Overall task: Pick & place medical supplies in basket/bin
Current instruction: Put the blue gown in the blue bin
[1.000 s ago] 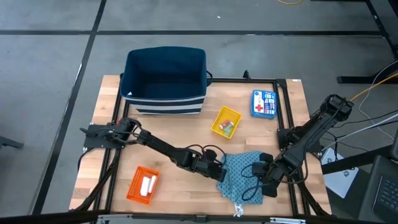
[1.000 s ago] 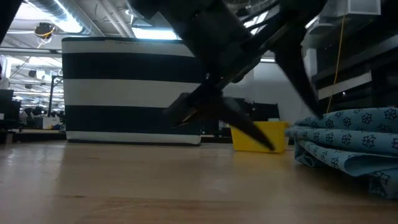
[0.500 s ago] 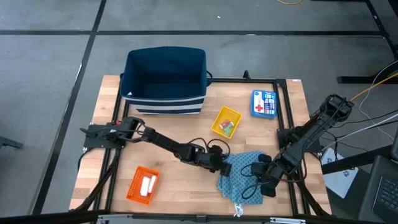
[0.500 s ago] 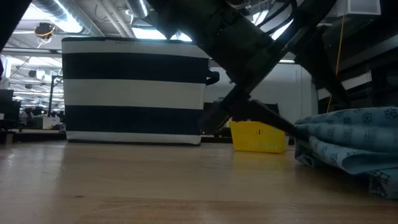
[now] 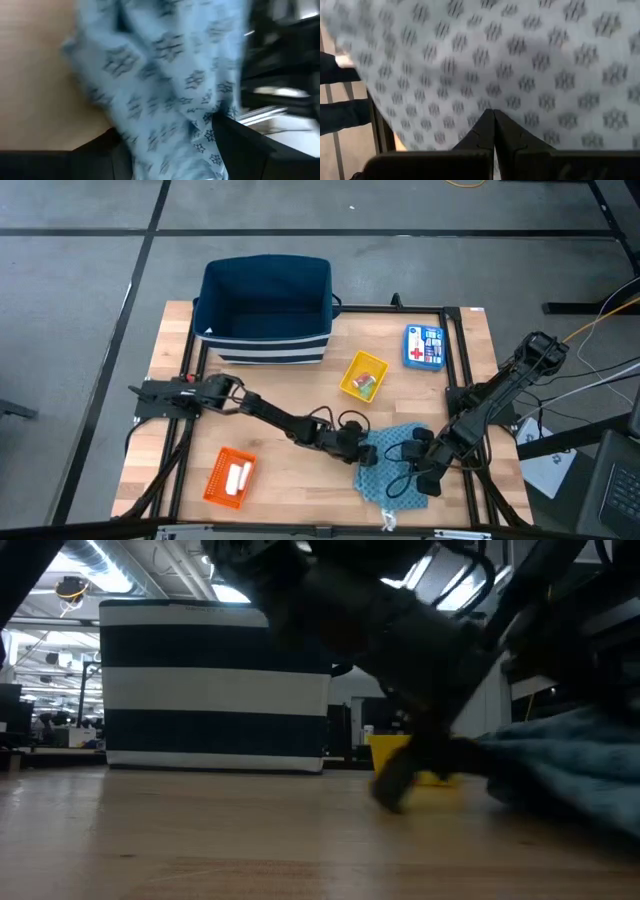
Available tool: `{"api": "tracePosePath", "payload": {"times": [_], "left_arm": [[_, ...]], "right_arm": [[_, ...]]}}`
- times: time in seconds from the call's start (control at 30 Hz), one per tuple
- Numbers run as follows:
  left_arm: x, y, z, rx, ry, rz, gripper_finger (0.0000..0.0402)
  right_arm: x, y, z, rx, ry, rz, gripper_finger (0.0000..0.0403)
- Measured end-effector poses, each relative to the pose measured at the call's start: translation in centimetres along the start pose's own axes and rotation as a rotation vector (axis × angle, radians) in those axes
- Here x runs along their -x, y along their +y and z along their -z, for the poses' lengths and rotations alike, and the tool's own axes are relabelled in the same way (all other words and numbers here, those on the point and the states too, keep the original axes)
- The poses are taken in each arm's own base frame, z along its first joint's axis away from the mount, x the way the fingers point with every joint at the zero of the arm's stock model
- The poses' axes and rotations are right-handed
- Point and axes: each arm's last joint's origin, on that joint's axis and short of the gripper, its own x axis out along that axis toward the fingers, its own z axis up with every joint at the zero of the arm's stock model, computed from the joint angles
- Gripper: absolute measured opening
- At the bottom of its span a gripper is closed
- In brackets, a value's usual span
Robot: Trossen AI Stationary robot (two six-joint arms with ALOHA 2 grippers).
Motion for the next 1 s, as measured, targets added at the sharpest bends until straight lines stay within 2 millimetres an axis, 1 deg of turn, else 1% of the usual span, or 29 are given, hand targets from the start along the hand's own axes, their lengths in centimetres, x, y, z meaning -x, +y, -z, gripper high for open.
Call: {"api": "tracePosePath", "payload": {"times": [0.07, 0.13, 0.37, 0.5, 0.77, 0.87, 1.0], "left_arm": [[-0.5, -0.2, 0.2, 0.015, -0.056, 0.088, 0.024], [-0.7, -0.2, 0.2, 0.023, -0.108, 0.132, 0.024], [-0.8, -0.2, -0.8, 0.013, -0.144, 0.139, 0.024], [-0.8, -0.4, -0.8, -0.003, -0.137, 0.174, 0.024], [-0.6, -0.7, 1.6, -0.002, -0.078, 0.203, 0.024], [-0.1, -1.4, 2.6, 0.001, -0.059, 0.22, 0.024], [0.5, -2.1, 3.4, -0.002, -0.041, 0.222, 0.024]], "right_arm": [[0.0, 0.0, 0.0, 0.001, 0.003, -0.006, 0.0], [0.0, 0.1, 0.0, 0.004, 0.006, -0.017, 0.0], [0.0, 0.1, -0.1, 0.021, 0.016, -0.03, 0.0], [0.0, 0.0, -0.3, 0.017, 0.031, -0.04, 0.0], [0.0, -0.1, -0.4, 0.014, 0.029, -0.038, 0.0], [-0.3, -0.6, -0.1, 0.001, 0.039, -0.023, 0.0], [-0.7, -1.2, 0.4, -0.018, 0.072, -0.014, 0.0]]}}
